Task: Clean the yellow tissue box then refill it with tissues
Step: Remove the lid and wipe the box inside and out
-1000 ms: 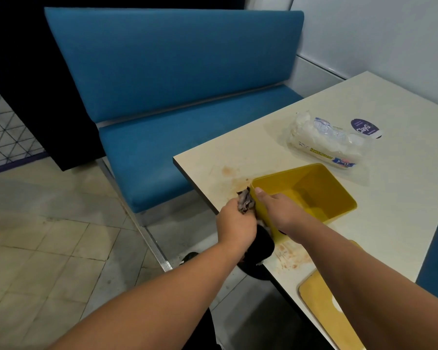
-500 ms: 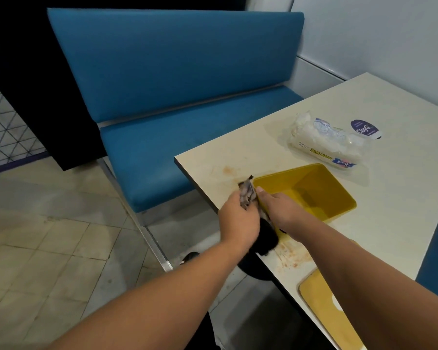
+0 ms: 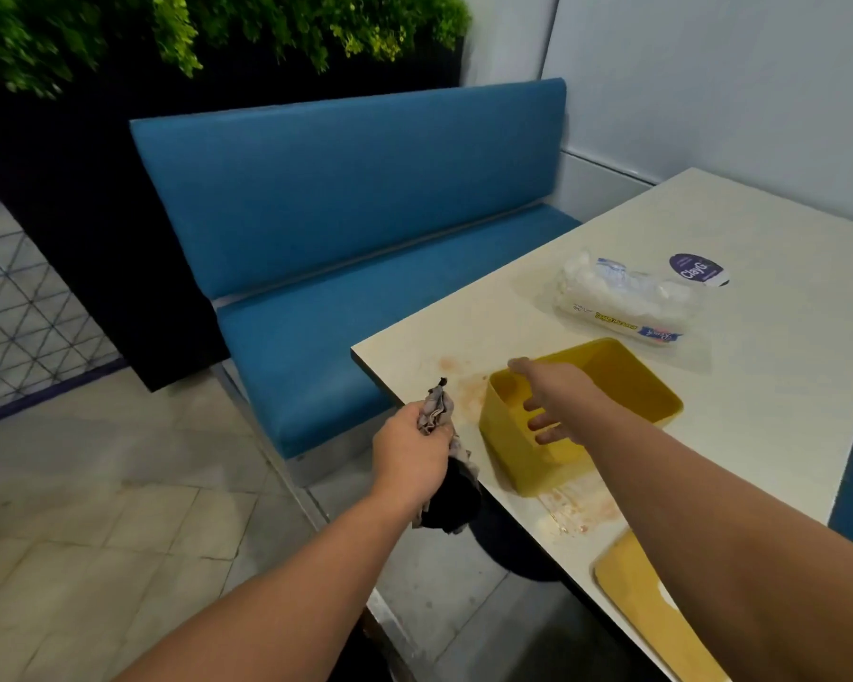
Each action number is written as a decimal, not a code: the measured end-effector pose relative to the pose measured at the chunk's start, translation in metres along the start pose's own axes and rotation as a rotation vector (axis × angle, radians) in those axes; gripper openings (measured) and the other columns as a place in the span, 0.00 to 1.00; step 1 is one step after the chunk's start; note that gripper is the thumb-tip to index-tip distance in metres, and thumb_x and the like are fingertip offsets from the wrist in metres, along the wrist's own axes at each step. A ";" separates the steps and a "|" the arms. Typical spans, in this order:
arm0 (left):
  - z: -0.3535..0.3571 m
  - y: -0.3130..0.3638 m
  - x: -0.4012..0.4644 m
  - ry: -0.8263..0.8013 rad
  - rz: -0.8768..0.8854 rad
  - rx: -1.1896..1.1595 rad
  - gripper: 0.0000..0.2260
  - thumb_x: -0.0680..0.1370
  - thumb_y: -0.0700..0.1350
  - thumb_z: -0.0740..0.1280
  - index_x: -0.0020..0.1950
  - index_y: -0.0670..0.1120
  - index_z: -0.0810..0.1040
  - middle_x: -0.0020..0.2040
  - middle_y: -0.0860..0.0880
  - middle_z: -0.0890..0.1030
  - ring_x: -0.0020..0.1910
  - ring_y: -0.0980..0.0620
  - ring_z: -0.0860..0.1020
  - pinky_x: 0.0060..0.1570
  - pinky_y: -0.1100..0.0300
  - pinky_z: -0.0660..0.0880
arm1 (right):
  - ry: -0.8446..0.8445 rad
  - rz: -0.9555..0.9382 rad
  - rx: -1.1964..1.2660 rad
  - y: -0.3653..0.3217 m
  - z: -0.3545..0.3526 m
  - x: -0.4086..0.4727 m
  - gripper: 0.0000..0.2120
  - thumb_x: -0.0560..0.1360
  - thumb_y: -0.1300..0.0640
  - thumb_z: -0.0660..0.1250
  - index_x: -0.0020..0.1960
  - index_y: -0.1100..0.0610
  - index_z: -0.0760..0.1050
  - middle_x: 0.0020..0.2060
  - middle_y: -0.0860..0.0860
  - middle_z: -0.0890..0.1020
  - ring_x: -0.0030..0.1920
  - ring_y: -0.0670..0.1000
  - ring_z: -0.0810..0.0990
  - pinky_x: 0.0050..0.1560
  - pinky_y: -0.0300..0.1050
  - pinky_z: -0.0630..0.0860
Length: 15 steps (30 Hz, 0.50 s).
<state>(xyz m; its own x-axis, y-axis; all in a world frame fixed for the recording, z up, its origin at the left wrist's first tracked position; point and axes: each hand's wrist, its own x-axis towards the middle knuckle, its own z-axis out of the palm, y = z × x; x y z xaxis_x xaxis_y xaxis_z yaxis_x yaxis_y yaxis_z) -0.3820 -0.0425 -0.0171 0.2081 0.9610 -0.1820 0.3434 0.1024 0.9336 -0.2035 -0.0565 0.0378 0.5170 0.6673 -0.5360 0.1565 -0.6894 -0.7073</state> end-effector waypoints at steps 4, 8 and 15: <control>-0.014 0.002 0.013 -0.015 0.018 -0.016 0.03 0.79 0.42 0.66 0.48 0.49 0.79 0.37 0.55 0.80 0.31 0.65 0.77 0.27 0.75 0.67 | 0.184 0.026 -0.007 -0.012 0.001 0.009 0.26 0.75 0.36 0.63 0.46 0.61 0.70 0.42 0.59 0.80 0.39 0.62 0.83 0.42 0.56 0.83; -0.027 -0.001 0.036 -0.043 0.008 0.007 0.03 0.78 0.44 0.67 0.49 0.51 0.80 0.42 0.52 0.83 0.43 0.53 0.81 0.38 0.65 0.74 | 0.256 0.042 -0.059 -0.021 0.013 0.020 0.15 0.77 0.54 0.60 0.45 0.66 0.76 0.33 0.59 0.83 0.31 0.60 0.84 0.38 0.52 0.83; -0.047 -0.001 0.079 -0.105 0.041 0.007 0.04 0.76 0.43 0.67 0.46 0.52 0.78 0.40 0.52 0.83 0.41 0.51 0.81 0.41 0.59 0.76 | 0.343 -0.104 -0.318 -0.034 -0.012 -0.005 0.11 0.76 0.61 0.60 0.35 0.61 0.69 0.32 0.56 0.72 0.32 0.53 0.71 0.30 0.44 0.64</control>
<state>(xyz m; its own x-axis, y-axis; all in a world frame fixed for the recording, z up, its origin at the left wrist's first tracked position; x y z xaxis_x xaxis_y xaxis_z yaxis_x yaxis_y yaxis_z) -0.4093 0.0451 -0.0176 0.3164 0.9322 -0.1756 0.3388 0.0619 0.9388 -0.2014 -0.0401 0.0701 0.7242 0.6429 -0.2493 0.4444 -0.7116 -0.5442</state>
